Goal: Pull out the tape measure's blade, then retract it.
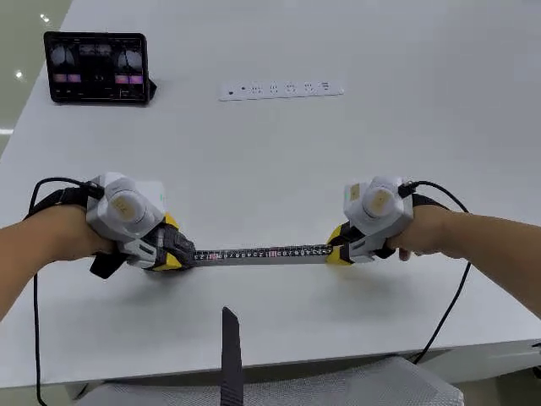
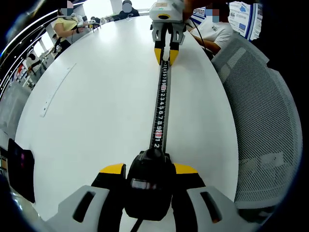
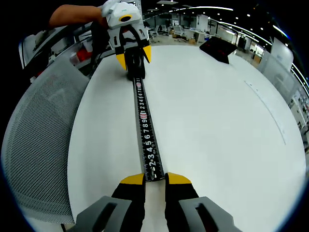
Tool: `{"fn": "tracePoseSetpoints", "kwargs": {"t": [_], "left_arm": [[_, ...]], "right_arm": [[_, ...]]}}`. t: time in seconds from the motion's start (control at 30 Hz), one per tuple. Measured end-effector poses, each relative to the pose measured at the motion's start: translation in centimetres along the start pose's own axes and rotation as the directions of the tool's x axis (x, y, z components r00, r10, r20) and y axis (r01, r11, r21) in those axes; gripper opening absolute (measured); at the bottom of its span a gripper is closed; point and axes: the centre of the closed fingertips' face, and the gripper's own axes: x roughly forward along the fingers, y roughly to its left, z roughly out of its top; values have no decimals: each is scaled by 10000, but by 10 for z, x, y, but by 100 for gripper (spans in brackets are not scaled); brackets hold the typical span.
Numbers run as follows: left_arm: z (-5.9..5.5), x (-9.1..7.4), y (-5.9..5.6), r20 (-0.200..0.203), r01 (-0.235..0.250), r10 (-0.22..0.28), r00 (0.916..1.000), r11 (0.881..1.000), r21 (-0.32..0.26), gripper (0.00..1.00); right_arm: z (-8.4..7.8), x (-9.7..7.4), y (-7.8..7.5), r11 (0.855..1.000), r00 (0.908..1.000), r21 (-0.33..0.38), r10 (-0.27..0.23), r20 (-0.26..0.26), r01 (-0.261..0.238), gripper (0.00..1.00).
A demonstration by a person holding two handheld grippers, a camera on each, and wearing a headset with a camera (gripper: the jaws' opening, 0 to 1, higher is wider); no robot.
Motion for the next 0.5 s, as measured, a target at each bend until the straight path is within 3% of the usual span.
{"fn": "tracePoseSetpoints", "kwargs": {"t": [0.07,0.33,0.43,0.5], "left_arm": [[-1,-1,0,17,-81,81,10000,10000,-39,33],[-7,-11,2,-20,-214,214,9998,9996,181,32],[-8,-14,0,66,-292,292,9996,9996,35,34],[-9,-17,0,203,-505,522,9984,9959,-752,37]], "right_arm": [[0,0,2,9976,9996,-692,-100,-276,81,12],[-6,-5,-1,9972,9984,-641,-405,-385,380,17],[-7,-8,-3,9971,9970,73,-758,-175,760,21],[-4,-14,-1,9952,9964,561,-811,233,797,26]]}}
